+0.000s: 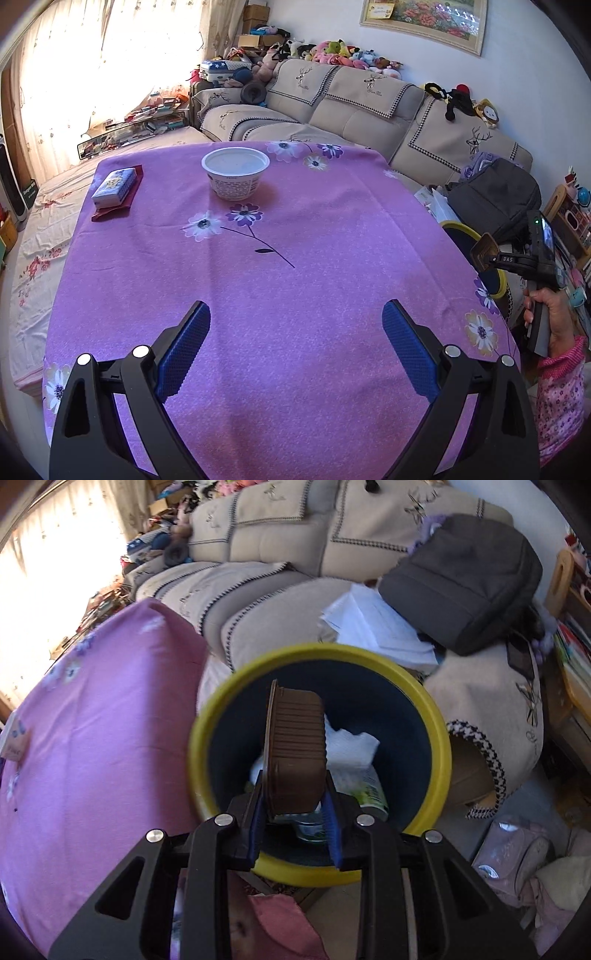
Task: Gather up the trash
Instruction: 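Carry the brown box over the bin and open the right gripper, then grasp the rim of the white plastic bowl with the left gripper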
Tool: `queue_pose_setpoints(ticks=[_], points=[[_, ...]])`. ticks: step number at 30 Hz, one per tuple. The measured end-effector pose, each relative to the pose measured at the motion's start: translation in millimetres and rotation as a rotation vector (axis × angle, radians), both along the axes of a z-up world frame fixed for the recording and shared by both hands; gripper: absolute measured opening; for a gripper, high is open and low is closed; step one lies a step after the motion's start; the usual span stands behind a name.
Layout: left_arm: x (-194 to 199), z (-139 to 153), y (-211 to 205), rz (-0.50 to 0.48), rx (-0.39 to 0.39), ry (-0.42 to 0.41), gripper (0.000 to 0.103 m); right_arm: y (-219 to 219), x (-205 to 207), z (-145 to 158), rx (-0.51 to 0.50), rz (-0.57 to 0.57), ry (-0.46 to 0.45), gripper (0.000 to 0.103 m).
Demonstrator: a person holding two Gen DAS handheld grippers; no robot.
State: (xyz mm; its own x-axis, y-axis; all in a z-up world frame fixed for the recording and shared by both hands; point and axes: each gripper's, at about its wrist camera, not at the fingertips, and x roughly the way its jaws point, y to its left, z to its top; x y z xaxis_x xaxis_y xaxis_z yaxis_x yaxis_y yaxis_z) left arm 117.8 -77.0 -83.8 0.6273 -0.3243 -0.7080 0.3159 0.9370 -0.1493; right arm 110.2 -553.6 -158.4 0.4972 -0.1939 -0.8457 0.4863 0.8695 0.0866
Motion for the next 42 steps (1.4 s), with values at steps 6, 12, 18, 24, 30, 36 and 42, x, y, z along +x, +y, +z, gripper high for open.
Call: queue_pose_setpoints(ticks=[6, 12, 18, 24, 30, 36, 42], points=[[5, 0, -9, -0.011, 0.014, 0.006, 0.093, -24, 7, -20, 0.022, -0.040, 0.028, 0.033], [11, 0, -17, -0.026, 0.025, 0.010, 0.093, -22, -6, -4, -0.006, -0.058, -0.043, 0.048], [23, -1, -26, -0.044, 0.033, 0.015, 0.093, -10, -18, 16, -0.023, -0.027, -0.090, 0.050], [46, 5, -34, -0.058, 0.027, 0.029, 0.093, 5, -22, 34, -0.042, 0.017, -0.136, 0.055], [94, 25, -44, -0.074, 0.070, -0.007, 0.093, 15, -17, 34, -0.032, 0.056, -0.138, 0.055], [157, 31, -58, -0.076, 0.090, 0.007, 0.093, 18, -15, 32, -0.025, 0.066, -0.134, 0.055], [216, 6, -65, -0.019, 0.135, 0.080, 0.089, 16, -17, 36, -0.027, 0.065, -0.144, 0.055]])
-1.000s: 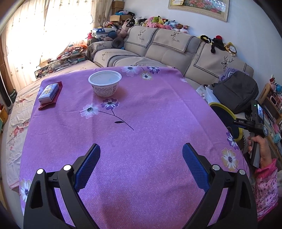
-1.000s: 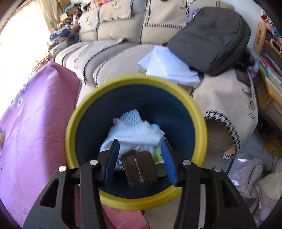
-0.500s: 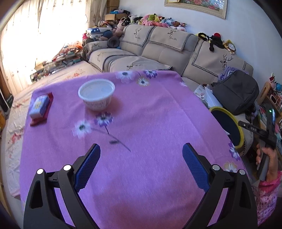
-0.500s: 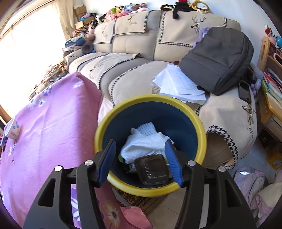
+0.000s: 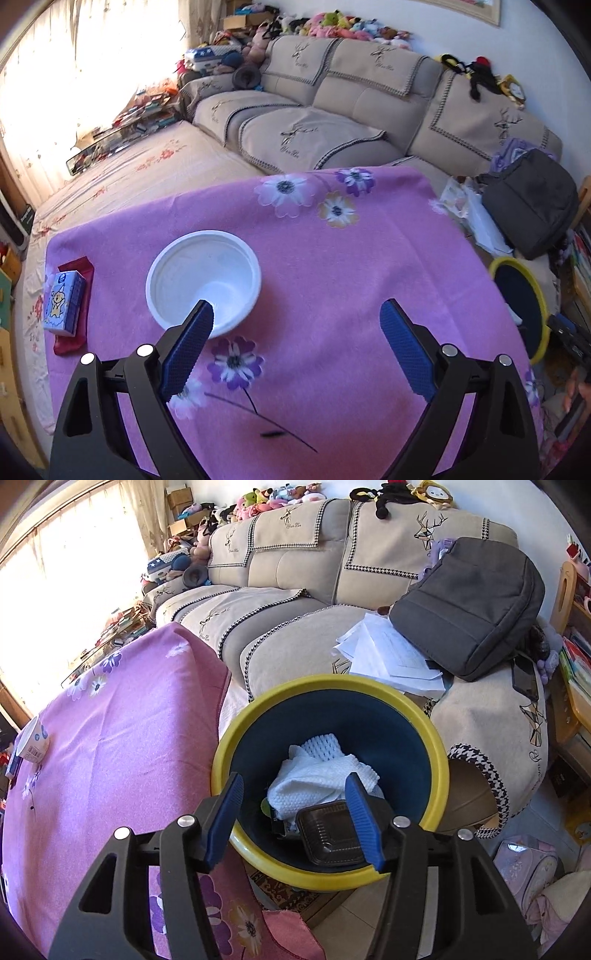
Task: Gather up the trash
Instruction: 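Grasp the rim of the white plastic bowl with the left gripper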
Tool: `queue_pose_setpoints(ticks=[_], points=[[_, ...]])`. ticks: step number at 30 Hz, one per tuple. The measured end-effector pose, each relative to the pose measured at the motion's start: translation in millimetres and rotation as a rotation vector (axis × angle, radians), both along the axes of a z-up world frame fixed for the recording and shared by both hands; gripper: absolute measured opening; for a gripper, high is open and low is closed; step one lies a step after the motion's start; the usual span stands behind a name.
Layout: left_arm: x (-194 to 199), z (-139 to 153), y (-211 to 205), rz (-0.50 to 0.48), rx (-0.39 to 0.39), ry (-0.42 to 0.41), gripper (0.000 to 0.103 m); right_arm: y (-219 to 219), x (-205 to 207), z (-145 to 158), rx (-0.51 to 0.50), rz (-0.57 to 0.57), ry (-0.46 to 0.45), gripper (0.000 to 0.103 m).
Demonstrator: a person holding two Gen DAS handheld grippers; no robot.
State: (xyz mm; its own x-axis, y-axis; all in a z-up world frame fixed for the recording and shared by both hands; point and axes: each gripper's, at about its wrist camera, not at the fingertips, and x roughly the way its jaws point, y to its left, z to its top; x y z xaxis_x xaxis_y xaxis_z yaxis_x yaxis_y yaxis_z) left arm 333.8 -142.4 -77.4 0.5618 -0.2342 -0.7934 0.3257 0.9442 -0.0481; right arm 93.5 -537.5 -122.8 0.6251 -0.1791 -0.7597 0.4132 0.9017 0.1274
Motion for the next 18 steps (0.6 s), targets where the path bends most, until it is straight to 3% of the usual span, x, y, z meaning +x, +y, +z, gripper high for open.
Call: queue_pose_setpoints(ticks=[6, 18], points=[[37, -29, 3, 0.058, 0.059, 0.044, 0.084, -1, 2, -1, -0.001, -0.001, 0.006, 0.055], [60, -58, -2, 0.101, 0.121, 0.084, 0.071, 6, 13, -5, 0.003, 0.026, 0.015, 0.055]])
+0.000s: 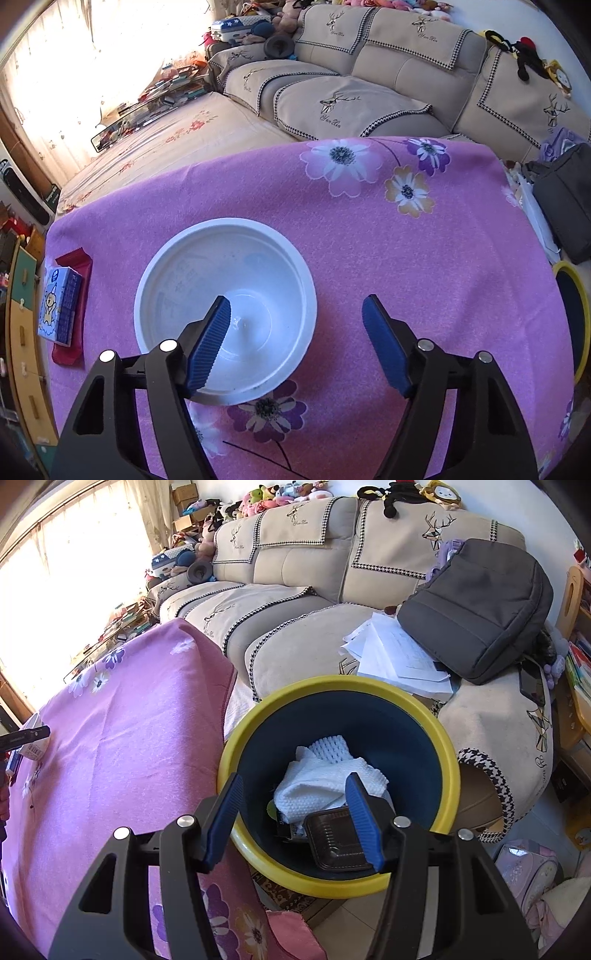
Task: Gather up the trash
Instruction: 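Grasp the rim of the white plastic bowl with the left gripper, then carry the white bowl over the bin and open the left gripper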
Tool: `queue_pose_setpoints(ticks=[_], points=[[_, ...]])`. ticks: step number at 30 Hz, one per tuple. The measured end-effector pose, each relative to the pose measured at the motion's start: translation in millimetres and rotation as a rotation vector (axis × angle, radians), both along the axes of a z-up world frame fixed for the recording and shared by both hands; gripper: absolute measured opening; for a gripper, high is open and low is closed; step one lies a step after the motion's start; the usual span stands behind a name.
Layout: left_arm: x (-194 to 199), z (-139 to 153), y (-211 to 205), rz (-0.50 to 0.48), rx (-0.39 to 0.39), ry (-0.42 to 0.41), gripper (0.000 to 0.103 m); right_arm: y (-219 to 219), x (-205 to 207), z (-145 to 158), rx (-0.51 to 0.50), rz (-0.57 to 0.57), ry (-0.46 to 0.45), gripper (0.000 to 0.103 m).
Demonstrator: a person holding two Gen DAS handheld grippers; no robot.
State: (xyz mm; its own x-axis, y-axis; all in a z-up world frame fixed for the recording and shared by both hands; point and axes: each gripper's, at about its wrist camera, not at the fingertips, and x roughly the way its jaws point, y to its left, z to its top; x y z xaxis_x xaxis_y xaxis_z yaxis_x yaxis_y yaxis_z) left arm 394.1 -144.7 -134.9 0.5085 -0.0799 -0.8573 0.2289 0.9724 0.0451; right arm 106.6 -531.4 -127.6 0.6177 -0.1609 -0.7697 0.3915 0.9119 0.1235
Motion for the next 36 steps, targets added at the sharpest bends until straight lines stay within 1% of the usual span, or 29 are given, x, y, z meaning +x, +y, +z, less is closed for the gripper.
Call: queue_pose_setpoints(ticks=[5, 7, 9, 10, 11, 12, 13, 14, 15, 18, 20, 24, 29, 36], points=[[6, -8, 0, 0.015, 0.012, 0.014, 0.061, 1, 2, -2, 0.000, 0.004, 0.005, 0.055], [7, -9, -1, 0.021, 0.020, 0.004, 0.058, 1, 1, -2, 0.002, 0.005, 0.005, 0.055], [6, -9, 1, 0.027, 0.027, -0.011, 0.050, 2, 1, -2, 0.002, 0.005, 0.006, 0.055], [6, -8, 3, 0.034, 0.026, -0.015, 0.047, 2, 1, -2, 0.002, 0.006, 0.005, 0.055], [6, -8, 4, 0.039, 0.026, -0.019, 0.039, 2, 1, -2, 0.003, 0.006, 0.004, 0.055], [5, -6, 6, 0.040, 0.023, -0.025, 0.027, 2, 1, -2, 0.003, 0.007, 0.004, 0.055], [5, -6, 7, 0.037, 0.013, -0.021, 0.021, 3, 1, -2, 0.003, 0.009, 0.003, 0.055], [5, -6, 9, 0.036, -0.002, -0.011, 0.013, 4, 0, -2, 0.003, 0.010, 0.003, 0.055], [4, -5, 10, 0.041, -0.004, -0.011, 0.011, 5, 0, -2, 0.004, 0.013, 0.000, 0.055], [-4, 1, 10, 0.029, -0.001, -0.042, 0.008, 6, -3, 0, 0.006, 0.017, -0.006, 0.055], [-12, 6, 8, 0.016, -0.004, -0.054, 0.008, 7, -5, 2, 0.006, 0.020, -0.011, 0.055], [-40, 23, 1, -0.036, 0.000, -0.093, 0.008, 9, -10, 6, 0.006, 0.024, -0.024, 0.055], [-75, 46, -25, -0.120, -0.007, -0.134, 0.008, 9, -17, 9, 0.009, 0.027, -0.034, 0.055], [-131, 76, -71, -0.239, -0.049, -0.183, 0.008, 3, -35, 14, 0.008, 0.010, -0.051, 0.055]])
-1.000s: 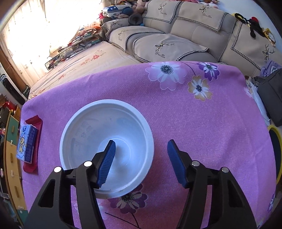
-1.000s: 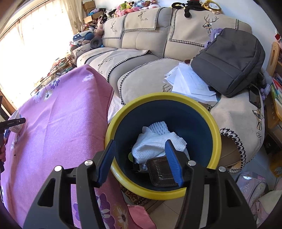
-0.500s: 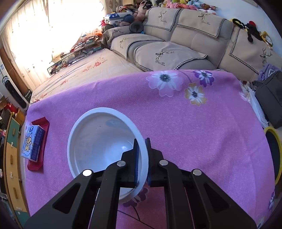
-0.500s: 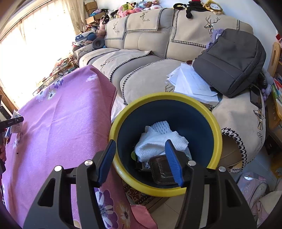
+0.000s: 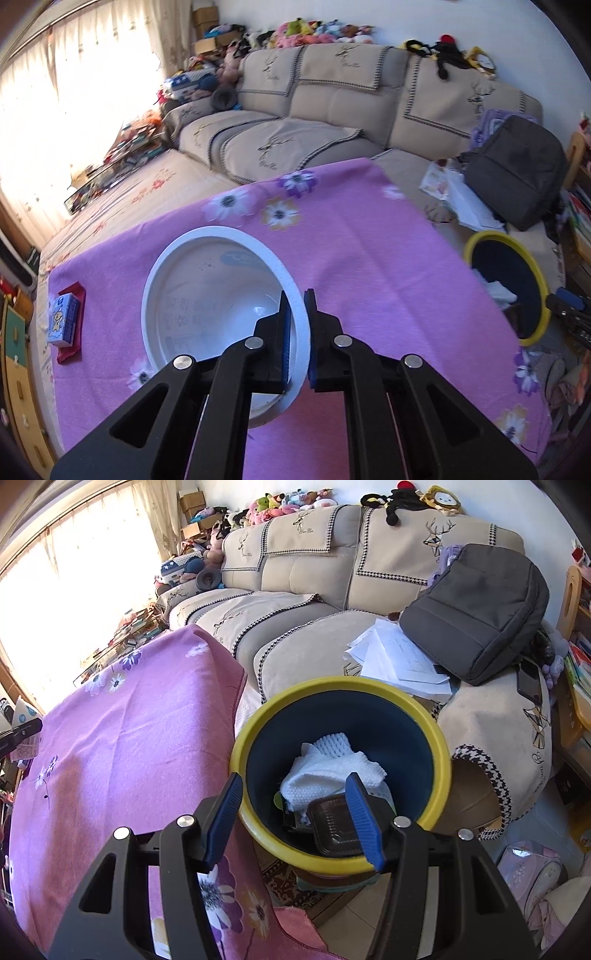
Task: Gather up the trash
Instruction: 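Carry the white bowl over the bin and open the left gripper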
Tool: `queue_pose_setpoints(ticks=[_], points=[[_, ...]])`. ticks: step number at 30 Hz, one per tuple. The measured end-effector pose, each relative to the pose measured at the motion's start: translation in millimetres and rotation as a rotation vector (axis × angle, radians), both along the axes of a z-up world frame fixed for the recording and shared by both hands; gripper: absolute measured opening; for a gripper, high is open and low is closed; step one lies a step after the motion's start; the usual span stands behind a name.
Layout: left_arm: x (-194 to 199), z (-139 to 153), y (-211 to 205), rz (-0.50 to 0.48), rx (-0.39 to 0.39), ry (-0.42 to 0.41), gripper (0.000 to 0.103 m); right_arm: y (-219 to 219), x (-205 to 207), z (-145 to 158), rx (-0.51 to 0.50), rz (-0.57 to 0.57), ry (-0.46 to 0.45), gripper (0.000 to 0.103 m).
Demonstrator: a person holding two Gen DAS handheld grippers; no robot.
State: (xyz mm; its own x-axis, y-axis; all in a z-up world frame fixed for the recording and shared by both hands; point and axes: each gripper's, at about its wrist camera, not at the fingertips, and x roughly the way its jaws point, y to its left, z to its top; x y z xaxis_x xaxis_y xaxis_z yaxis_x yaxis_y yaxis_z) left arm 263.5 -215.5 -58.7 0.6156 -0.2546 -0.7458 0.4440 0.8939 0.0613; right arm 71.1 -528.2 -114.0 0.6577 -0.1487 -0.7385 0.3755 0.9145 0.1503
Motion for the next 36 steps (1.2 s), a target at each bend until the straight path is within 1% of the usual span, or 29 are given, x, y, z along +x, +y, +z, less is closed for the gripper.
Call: queue_pose_setpoints(ticks=[2, 5, 9, 13, 16, 19, 23, 27, 31, 35, 36], points=[[-15, 7, -15, -0.036, -0.008, -0.011, 0.008, -4, -9, 2, -0.001, -0.012, -0.010, 0.055], [-36, 15, -48, -0.113, -0.024, -0.017, 0.008, -10, -23, 4, -0.001, -0.029, -0.024, 0.055], [-69, 24, -103, -0.229, -0.035, -0.029, 0.008, -22, -45, 6, -0.012, -0.062, -0.036, 0.055], [-91, 25, -160, -0.327, -0.040, -0.024, 0.008, -39, -71, 9, -0.023, -0.104, -0.045, 0.055], [-101, 18, -205, -0.386, -0.037, -0.001, 0.008, -52, -90, 11, -0.031, -0.138, -0.051, 0.055], [-109, 5, -249, -0.426, -0.021, 0.015, 0.008, -63, -106, 11, -0.036, -0.167, -0.050, 0.055], [-111, -20, -301, -0.454, 0.011, 0.043, 0.008, -76, -121, 7, -0.032, -0.194, -0.045, 0.055], [-106, -49, -343, -0.458, 0.041, 0.107, 0.008, -86, -130, 0, -0.017, -0.206, -0.037, 0.055], [-92, -78, -369, -0.439, 0.058, 0.187, 0.008, -90, -133, -6, -0.004, -0.204, -0.029, 0.055], [-77, -98, -379, -0.414, 0.068, 0.236, 0.009, -92, -133, -10, 0.007, -0.198, -0.027, 0.055], [-74, -102, -382, -0.409, 0.071, 0.243, 0.012, -92, -132, -10, 0.009, -0.197, -0.027, 0.055]])
